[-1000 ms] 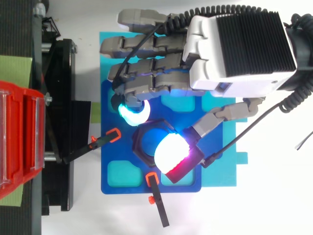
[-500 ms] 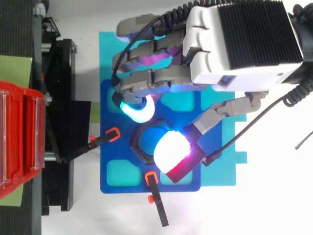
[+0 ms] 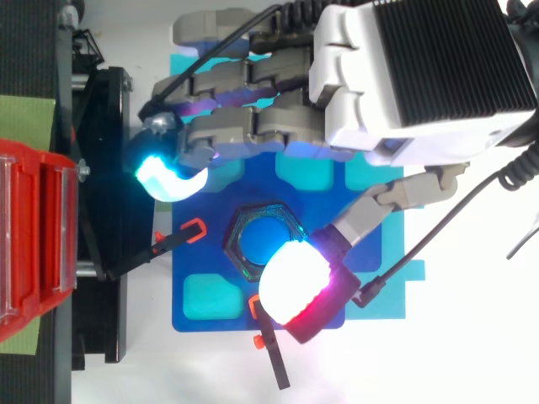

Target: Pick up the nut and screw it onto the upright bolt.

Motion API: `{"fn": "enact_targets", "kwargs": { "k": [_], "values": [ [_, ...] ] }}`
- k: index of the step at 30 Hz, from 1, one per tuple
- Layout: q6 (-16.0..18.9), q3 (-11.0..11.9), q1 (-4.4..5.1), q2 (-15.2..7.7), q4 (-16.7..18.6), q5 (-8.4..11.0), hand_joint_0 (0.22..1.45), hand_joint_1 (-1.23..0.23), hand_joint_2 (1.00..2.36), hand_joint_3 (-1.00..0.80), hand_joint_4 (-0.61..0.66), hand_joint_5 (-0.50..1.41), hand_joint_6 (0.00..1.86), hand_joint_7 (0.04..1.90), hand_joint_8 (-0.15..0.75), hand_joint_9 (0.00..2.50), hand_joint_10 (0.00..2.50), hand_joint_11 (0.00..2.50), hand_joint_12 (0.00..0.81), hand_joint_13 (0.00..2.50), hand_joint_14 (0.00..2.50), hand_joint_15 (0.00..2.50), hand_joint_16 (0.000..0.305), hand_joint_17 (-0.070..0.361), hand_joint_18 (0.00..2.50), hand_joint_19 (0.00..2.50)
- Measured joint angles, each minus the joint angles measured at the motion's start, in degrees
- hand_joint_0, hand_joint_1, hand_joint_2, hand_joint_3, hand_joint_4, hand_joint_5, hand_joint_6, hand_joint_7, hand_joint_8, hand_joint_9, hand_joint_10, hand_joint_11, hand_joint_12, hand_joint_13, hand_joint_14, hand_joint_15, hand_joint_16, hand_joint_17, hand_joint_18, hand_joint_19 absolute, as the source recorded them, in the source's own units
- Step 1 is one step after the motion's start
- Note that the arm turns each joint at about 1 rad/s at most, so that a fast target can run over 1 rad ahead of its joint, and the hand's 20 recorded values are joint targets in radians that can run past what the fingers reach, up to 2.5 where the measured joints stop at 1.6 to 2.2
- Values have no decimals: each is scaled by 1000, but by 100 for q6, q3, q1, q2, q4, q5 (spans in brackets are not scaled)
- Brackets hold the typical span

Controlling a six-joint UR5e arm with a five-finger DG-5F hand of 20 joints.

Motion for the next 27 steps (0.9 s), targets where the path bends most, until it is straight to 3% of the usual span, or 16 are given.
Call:
{"fn": "enact_targets", "kwargs": {
  "k": [6, 13, 21, 27],
  "values": [
    [-43, 6, 41, 0, -19, 13, 457, -39, 1000, -500, 143, -155, 501, 609, 158, 308, 0, 0, 308, 0, 0, 0, 44, 99, 0, 0],
    [-50, -9, 126, -5, -138, 33, 453, 55, 1000, -500, 90, -186, 501, 575, 123, 76, 0, 0, 318, 0, 0, 0, 48, 108, 0, 0],
    [-32, -328, 221, -4, -55, 74, 456, 81, 1000, -500, 90, -179, 501, 572, 117, 58, 0, 0, 317, 0, 0, 0, 49, 110, 0, 0],
    [-27, -400, 241, -5, 10, 100, 457, 92, 1000, -500, 106, -158, 501, 600, 112, 69, 0, 0, 311, 0, 0, 0, 49, 111, 0, 0]
  ]
}}
